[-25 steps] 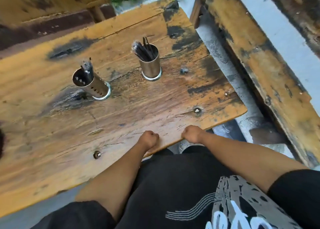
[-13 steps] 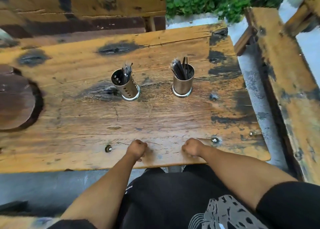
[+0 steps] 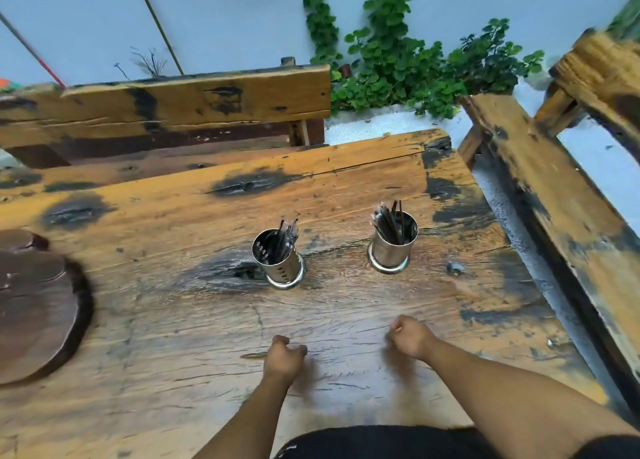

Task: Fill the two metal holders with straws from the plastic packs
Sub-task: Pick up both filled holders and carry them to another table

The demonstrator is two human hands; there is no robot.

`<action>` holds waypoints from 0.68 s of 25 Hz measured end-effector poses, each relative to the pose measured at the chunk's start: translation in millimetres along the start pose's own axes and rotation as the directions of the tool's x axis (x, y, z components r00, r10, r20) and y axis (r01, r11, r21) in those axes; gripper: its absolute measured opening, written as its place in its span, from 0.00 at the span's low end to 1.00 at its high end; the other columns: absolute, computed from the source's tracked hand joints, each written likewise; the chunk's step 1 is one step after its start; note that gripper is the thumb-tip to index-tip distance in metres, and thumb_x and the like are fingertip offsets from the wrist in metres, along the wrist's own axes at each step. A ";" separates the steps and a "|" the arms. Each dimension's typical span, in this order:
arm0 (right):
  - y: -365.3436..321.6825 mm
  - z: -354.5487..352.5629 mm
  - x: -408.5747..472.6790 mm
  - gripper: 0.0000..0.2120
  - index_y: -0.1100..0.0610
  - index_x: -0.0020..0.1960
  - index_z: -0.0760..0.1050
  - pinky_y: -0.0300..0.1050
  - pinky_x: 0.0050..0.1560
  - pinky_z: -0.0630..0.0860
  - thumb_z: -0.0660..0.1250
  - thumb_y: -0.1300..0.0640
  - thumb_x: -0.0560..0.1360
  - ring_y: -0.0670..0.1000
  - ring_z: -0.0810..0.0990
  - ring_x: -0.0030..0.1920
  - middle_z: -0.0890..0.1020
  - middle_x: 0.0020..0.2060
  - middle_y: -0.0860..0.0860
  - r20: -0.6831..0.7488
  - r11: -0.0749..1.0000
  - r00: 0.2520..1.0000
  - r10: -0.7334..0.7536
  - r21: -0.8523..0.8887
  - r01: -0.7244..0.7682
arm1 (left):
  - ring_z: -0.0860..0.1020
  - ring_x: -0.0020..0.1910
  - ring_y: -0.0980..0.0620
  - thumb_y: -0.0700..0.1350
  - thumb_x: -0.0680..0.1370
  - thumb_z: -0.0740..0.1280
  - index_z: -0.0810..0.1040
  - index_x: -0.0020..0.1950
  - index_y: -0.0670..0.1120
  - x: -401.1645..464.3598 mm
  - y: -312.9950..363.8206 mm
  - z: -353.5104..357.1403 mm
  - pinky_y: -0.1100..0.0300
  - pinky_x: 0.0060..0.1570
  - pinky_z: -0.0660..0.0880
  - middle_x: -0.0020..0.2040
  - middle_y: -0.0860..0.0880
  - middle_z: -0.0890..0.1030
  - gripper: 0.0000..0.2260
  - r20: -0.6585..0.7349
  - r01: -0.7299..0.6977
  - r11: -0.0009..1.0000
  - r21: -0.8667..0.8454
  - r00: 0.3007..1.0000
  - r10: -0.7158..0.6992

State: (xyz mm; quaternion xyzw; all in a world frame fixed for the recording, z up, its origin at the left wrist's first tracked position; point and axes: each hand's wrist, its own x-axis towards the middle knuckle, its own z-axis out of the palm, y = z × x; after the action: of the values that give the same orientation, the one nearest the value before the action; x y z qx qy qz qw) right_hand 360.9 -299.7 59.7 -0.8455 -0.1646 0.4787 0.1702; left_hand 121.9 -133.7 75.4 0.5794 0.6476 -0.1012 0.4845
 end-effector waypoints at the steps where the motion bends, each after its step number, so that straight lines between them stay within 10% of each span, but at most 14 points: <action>1: -7.3 1.7 4.5 0.10 0.50 0.38 0.71 0.43 0.52 0.74 0.66 0.61 0.76 0.54 0.79 0.48 0.79 0.41 0.49 -0.031 1.000 0.999 -0.017 0.002 0.017 | 0.81 0.54 0.39 0.49 0.77 0.71 0.70 0.67 0.43 6.9 4.7 -6.5 0.51 0.50 0.79 0.54 0.40 0.82 0.22 0.000 -0.008 1.000 -0.008 1.000 0.008; 5: -29.1 -3.9 19.6 0.06 0.52 0.50 0.73 0.45 0.50 0.76 0.68 0.58 0.75 0.54 0.79 0.44 0.81 0.39 0.51 -0.124 0.997 0.992 0.009 0.083 0.001 | 0.78 0.60 0.39 0.49 0.76 0.73 0.67 0.72 0.42 28.4 25.4 -22.0 0.55 0.53 0.73 0.61 0.39 0.80 0.28 -0.041 -0.019 0.998 -0.057 0.999 0.016; 10: -29.3 -33.3 46.3 0.36 0.58 0.74 0.66 0.48 0.61 0.76 0.77 0.51 0.71 0.58 0.80 0.59 0.80 0.62 0.59 -0.240 0.962 0.965 0.104 0.270 -0.037 | 0.76 0.65 0.38 0.52 0.71 0.79 0.63 0.75 0.43 57.2 44.4 -32.5 0.47 0.65 0.74 0.67 0.38 0.75 0.39 -0.130 -0.032 0.977 -0.211 0.992 0.005; 17: -14.4 -77.6 60.6 0.52 0.55 0.80 0.57 0.54 0.74 0.67 0.83 0.50 0.65 0.58 0.68 0.75 0.66 0.77 0.55 -0.347 0.942 0.936 0.064 0.329 0.058 | 0.71 0.72 0.41 0.50 0.67 0.83 0.58 0.79 0.47 78.2 57.7 -39.7 0.45 0.71 0.71 0.73 0.42 0.68 0.48 -0.224 -0.104 0.938 -0.329 0.974 0.030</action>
State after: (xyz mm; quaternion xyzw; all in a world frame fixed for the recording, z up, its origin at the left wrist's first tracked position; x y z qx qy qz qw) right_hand 456.0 -270.2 58.0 -0.8766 -0.0466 0.3403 0.3371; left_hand 161.6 -37.4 62.2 0.5168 0.6837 0.0919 0.5069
